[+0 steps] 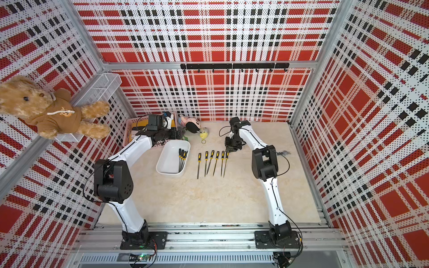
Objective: Take the file tool out of the storage box
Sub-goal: Place the file tool at the center of the board.
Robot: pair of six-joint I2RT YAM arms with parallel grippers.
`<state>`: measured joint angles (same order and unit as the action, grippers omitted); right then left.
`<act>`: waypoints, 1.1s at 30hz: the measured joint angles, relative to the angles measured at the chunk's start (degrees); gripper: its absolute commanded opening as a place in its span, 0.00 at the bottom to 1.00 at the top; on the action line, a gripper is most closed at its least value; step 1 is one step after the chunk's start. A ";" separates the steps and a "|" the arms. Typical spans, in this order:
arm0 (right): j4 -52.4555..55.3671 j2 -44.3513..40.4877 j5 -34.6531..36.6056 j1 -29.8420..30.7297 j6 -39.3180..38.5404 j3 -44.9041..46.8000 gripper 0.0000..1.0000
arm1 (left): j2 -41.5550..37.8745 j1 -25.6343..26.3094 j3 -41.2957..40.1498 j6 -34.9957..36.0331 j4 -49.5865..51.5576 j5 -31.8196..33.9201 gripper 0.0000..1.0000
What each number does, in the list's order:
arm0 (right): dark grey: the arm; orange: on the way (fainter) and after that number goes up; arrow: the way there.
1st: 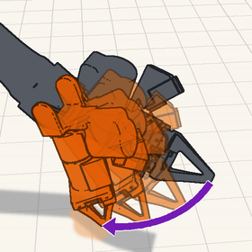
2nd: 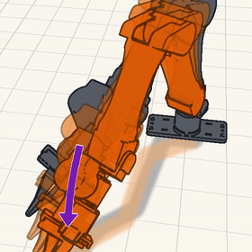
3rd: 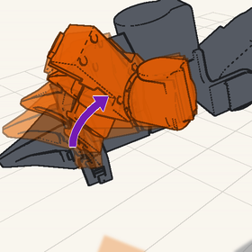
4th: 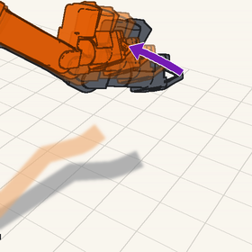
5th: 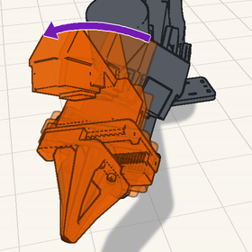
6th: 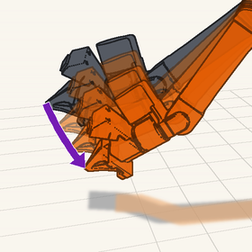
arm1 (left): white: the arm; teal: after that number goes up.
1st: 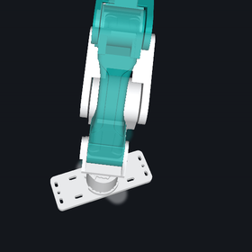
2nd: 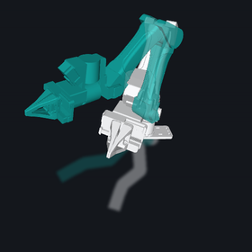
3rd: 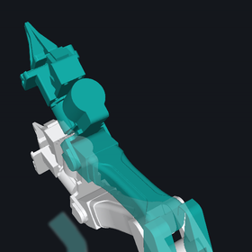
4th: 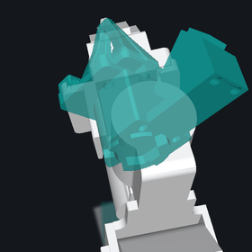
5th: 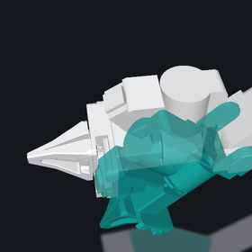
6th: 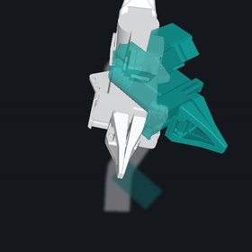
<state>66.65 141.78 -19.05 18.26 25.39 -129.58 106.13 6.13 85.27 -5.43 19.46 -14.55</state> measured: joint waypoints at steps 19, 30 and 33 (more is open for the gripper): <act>-2.69 2.60 3.56 -0.44 1.97 -0.37 0.23 | 0.46 -0.11 -0.09 -0.81 2.27 4.31 0.87; -9.01 2.56 4.39 -0.61 2.95 0.04 0.50 | 4.07 0.35 0.37 -1.44 8.07 9.09 0.83; -10.03 1.90 4.61 -0.81 2.78 1.03 0.54 | 4.20 0.63 0.37 -2.01 9.62 10.16 0.78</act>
<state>56.62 143.68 -14.44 17.45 28.16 -128.55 110.32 6.76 85.65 -7.44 29.08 -4.38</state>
